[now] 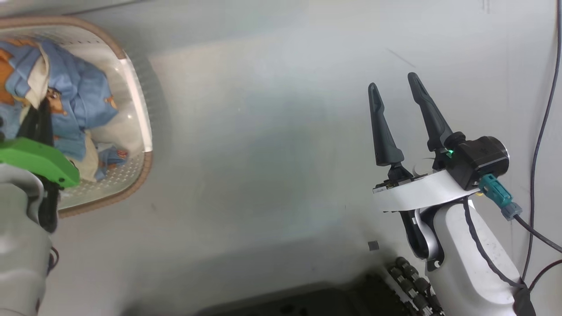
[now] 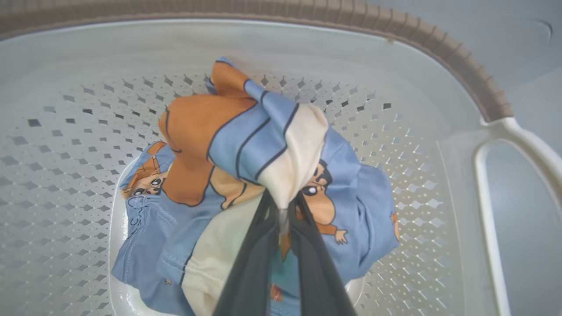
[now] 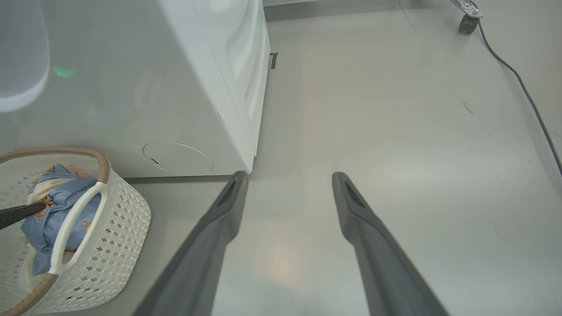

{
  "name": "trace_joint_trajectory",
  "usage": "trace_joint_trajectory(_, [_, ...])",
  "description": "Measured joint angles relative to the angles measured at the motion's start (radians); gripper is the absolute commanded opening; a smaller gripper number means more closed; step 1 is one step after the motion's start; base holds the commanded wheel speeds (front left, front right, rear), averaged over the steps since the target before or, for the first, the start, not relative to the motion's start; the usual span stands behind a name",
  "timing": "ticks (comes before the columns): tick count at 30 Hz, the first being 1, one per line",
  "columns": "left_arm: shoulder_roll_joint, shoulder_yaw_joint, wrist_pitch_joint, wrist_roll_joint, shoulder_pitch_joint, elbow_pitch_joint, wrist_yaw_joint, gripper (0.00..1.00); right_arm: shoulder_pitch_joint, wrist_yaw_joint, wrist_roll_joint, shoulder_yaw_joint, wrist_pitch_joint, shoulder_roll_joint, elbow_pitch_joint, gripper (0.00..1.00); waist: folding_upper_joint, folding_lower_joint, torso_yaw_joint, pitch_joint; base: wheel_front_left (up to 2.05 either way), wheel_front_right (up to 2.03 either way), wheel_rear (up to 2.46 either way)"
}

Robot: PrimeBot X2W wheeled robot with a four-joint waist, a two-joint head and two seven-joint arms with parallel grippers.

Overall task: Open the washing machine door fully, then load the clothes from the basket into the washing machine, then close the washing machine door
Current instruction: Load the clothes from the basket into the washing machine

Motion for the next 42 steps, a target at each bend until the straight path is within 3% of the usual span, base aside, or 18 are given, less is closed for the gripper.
trace_joint_trajectory(13, [-0.04,0.009,-0.02,-0.05,0.128,-0.044,0.0,0.0,0.007,0.029,0.0,-0.049,0.0,-0.002,0.067,1.0,0.0,0.0,0.05,-0.166,0.0,0.0,0.0])
trace_joint_trajectory(21, [-0.045,0.094,-0.02,-0.047,0.193,-0.197,0.0,0.0,0.042,0.047,0.0,-0.078,0.0,-0.009,0.099,1.0,0.0,0.0,0.081,-0.278,0.0,0.0,0.0])
trace_joint_trajectory(42, [-0.091,0.262,-0.02,0.039,0.512,-0.441,0.0,0.0,0.177,0.106,0.01,-0.123,0.0,-0.008,0.198,1.0,0.0,-0.0001,0.137,-0.598,0.0,0.0,0.0])
